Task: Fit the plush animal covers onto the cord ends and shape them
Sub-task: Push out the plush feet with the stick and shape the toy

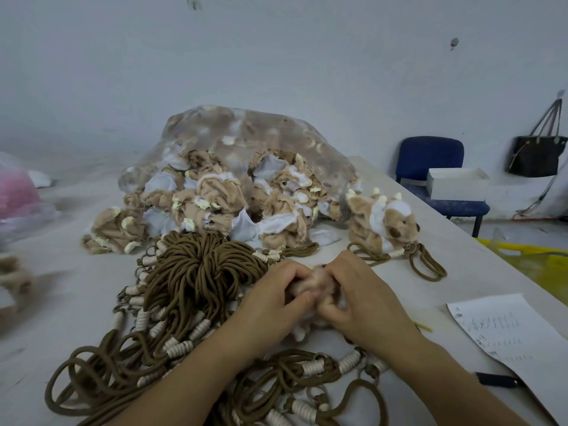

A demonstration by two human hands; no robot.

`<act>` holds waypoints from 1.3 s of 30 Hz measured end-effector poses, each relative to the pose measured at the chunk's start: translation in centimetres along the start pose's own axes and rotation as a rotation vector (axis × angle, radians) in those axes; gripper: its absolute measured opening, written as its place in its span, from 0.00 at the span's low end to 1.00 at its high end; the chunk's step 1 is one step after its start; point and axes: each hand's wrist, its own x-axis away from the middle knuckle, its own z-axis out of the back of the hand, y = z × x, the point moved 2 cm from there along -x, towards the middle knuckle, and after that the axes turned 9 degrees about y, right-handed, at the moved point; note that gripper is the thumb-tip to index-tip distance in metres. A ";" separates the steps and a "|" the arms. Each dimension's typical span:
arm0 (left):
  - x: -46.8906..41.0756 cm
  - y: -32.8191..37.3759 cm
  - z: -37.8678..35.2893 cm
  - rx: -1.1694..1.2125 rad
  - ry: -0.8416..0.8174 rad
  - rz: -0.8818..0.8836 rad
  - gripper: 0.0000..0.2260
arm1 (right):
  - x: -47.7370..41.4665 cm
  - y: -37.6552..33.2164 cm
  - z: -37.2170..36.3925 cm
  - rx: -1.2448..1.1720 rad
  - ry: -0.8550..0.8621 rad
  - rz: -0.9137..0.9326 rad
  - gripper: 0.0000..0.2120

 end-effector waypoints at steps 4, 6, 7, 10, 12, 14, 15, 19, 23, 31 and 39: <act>-0.4 0.4 0.9 -0.146 0.132 -0.094 0.14 | -0.1 0.1 0.7 0.028 0.005 -0.057 0.08; -0.7 0.1 1.4 -0.167 0.228 -0.068 0.07 | -0.2 0.4 1.2 0.025 0.035 -0.112 0.08; -0.8 -0.2 1.6 -0.154 0.260 -0.036 0.04 | -0.3 0.5 1.4 0.015 0.051 -0.142 0.09; -0.8 -0.6 1.5 -0.111 0.277 -0.039 0.04 | -0.1 0.2 1.4 -0.022 0.032 -0.147 0.12; -0.7 -0.7 1.4 -0.020 0.283 -0.021 0.08 | 0.0 0.0 1.2 -0.035 -0.015 -0.113 0.12; -0.6 -0.7 1.3 0.062 0.284 0.024 0.12 | 0.1 0.1 1.1 -0.054 -0.075 -0.103 0.12; -0.6 -0.6 1.3 0.083 0.282 0.038 0.13 | 0.2 0.3 1.0 -0.063 -0.090 -0.108 0.14; -0.4 -0.2 1.1 0.063 0.275 -0.016 0.11 | 0.1 0.8 1.9 -0.140 0.114 -0.183 0.17; -0.2 0.6 0.7 0.024 0.247 -0.120 0.11 | -0.2 0.6 1.7 -0.081 0.188 -0.108 0.17; 0.1 0.8 0.3 0.009 0.238 -0.244 0.13 | -0.4 0.3 1.2 -0.047 0.205 -0.006 0.10; -0.2 0.4 -0.1 -0.002 0.044 -0.106 0.19 | -0.2 -0.7 0.9 -0.223 0.140 -0.017 0.11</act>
